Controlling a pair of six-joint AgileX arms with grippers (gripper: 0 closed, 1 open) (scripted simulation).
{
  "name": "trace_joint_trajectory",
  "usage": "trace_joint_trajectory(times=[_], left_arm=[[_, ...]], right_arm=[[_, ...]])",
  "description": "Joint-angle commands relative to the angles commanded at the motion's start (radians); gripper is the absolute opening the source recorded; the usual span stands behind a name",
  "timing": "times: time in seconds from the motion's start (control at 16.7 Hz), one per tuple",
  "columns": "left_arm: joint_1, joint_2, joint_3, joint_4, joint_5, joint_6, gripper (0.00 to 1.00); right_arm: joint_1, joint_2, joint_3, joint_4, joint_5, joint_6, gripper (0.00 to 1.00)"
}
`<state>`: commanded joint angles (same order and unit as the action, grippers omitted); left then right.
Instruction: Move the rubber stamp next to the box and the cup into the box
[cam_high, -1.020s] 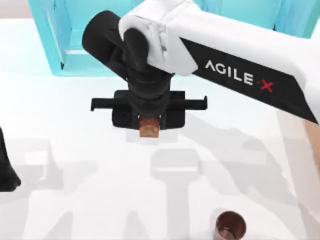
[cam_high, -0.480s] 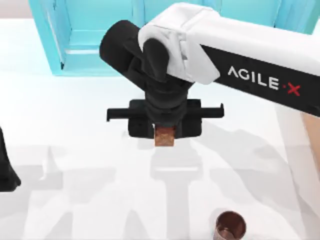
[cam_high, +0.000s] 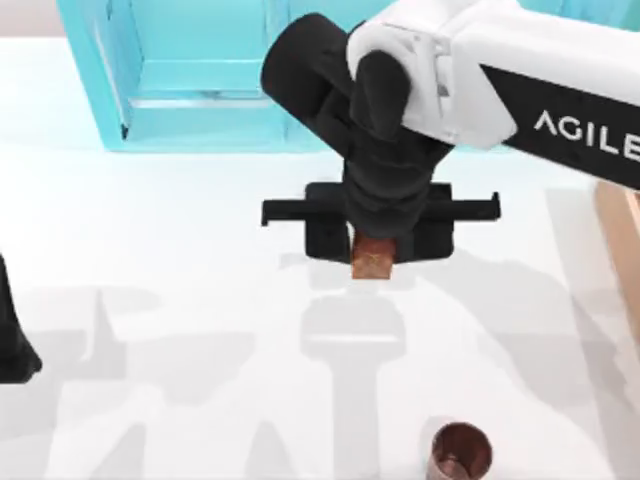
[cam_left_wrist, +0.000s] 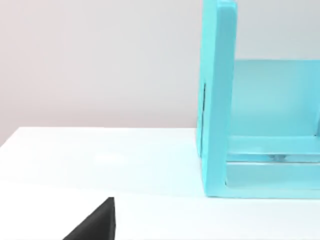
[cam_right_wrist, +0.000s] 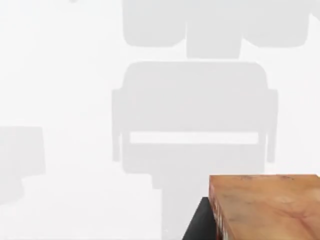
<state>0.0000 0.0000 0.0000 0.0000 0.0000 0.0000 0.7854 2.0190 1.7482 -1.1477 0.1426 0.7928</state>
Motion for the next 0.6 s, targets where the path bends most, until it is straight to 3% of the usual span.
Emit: trace_joint_trajectory(times=[0.6], left_arm=[[0.000, 0.000, 0.000, 0.000, 0.000, 0.000, 1.00]], right_arm=[[-0.149, -0.258, -0.295, 0.038, -0.018, -0.154, 0.00]])
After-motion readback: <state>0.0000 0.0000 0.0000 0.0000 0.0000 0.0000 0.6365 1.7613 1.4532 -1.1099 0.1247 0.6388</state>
